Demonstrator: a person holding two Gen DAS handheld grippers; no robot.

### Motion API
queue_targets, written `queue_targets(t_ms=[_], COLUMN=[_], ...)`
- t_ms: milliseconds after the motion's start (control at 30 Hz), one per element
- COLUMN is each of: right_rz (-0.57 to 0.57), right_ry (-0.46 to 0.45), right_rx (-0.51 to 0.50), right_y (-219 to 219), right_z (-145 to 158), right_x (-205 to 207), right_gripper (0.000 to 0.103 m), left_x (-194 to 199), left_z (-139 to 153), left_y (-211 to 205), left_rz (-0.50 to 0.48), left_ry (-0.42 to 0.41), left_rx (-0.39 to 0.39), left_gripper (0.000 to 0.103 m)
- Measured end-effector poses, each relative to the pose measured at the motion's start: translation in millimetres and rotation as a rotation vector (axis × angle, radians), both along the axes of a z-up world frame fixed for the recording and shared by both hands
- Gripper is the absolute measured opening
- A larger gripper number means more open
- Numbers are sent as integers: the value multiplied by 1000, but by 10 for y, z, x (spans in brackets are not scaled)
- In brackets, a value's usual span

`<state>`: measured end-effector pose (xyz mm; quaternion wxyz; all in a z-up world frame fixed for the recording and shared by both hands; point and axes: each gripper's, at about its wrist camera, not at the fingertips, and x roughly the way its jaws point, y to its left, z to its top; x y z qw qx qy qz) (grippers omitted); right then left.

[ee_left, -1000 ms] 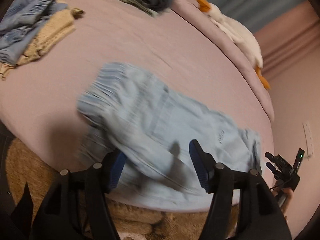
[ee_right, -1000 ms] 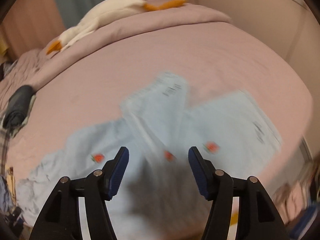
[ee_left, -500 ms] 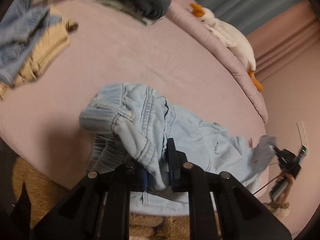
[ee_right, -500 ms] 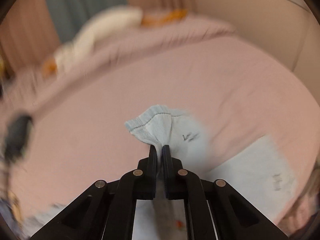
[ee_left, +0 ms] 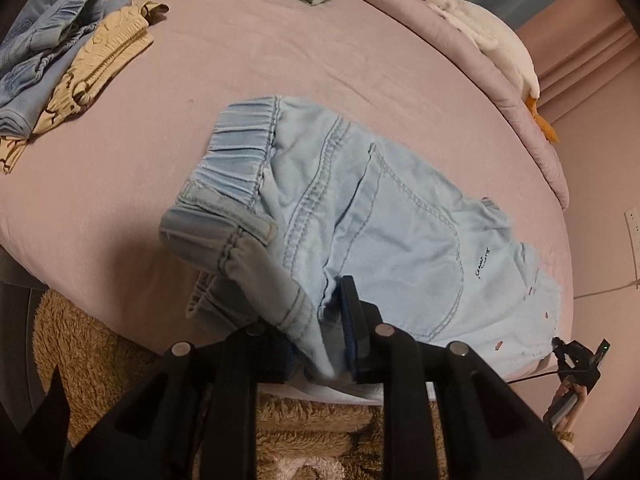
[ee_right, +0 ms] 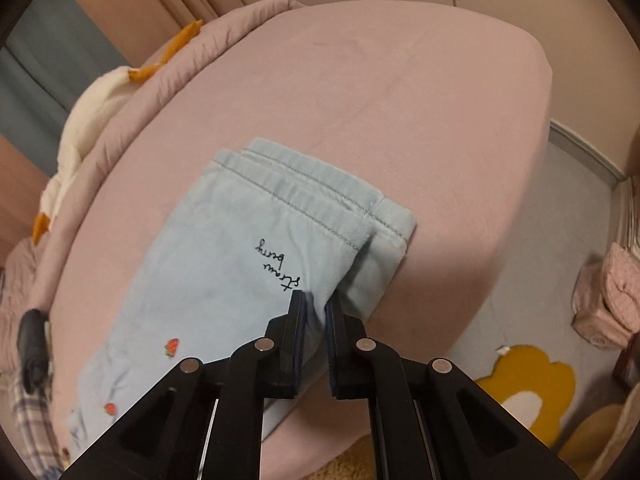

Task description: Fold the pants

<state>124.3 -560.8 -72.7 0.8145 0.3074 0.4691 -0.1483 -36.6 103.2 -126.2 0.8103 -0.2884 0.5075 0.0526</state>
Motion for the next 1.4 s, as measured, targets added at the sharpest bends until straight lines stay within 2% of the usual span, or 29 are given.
queue_targets(t_ms=[67, 133, 167, 200, 233, 300, 367, 400, 467, 567, 633, 733, 800, 867, 933, 1000, 1033, 1067, 1133, 1167, 1200, 1233, 1300, 1400], right_rz=[-6, 5, 11, 9, -6, -5, -34, -56, -71, -77, -65, -76, -86, -80, -68, -60, -54, -45, -4, 38, 69, 137, 302, 519], right_ry=[-20, -32, -28, -22, -16, -75, -129, -135, -108, -16, -10, -26, -25, -8, 38, 54, 70, 92, 112, 88, 66, 23, -49, -106], right_rx=[-7, 31, 29, 6, -50, -45, -46, -82, -112, -50, -47, -65, -74, -81, -83, -122, -135, -143, -198, -240, -257, -272, -248, -138], right_y=[-75, -77, -82, -49, -39, -69, -135, -160, -195, -235, -268, -273, -274, -270, -235, -169, -134, -101, 60, 204, 295, 501, 969, 1599], right_z=[-41, -109, -127, -83, -50, 98, 243, 290, 222, -125, -255, -119, -78, -98, -262, -275, -243, -209, -28, 127, 231, 399, 650, 789], right_x=[-90, 30, 85, 91, 140, 120, 40, -7, -62, 8, -43, -65, -91, -62, -8, -4, 24, 22, 16, 8, 10, 23, 112, 300], right_gripper=[25, 26, 19, 3, 3, 2, 2, 2, 2, 2, 2, 2, 2, 2, 2, 2, 2, 6, 24, 38, 44, 45, 48, 52], left_x=[4, 8, 6, 33, 34, 11, 0, -3, 16, 35, 54, 26, 9, 34, 37, 17, -3, -19, -94, -122, -143, -146, -109, 63], left_z=[0, 7, 21, 39, 71, 150, 154, 125, 3, -129, -109, -15, 20, -75, -133, -108, -80, -32, 72, 142, 218, 281, 393, 448], left_y=[-30, -52, -72, -105, -124, -149, -177, -188, -235, -233, -210, -136, -166, -210, -203, -169, -123, -74, 9, 50, 106, 134, 258, 383], left_rz=[3, 3, 0, -5, -15, -36, -54, -58, -73, -74, -72, -42, -57, -75, -72, -66, -67, -65, -49, -44, -20, 2, 40, 49], left_ry=[-2, -9, -8, -9, -16, -32, -46, -46, -10, 21, 26, 10, 8, 32, 38, 24, 20, 32, 23, 6, -15, -34, -87, -121], left_rx=[7, 12, 20, 22, 23, 40, 9, 1, 24, 34, 18, -20, 13, 41, 30, 6, -8, -9, -10, -29, -30, -21, 12, 33], left_gripper=[22, 19, 17, 15, 15, 16, 16, 16, 17, 19, 20, 15, 15, 15, 18, 19, 26, 29, 32, 36, 51, 65, 69, 71])
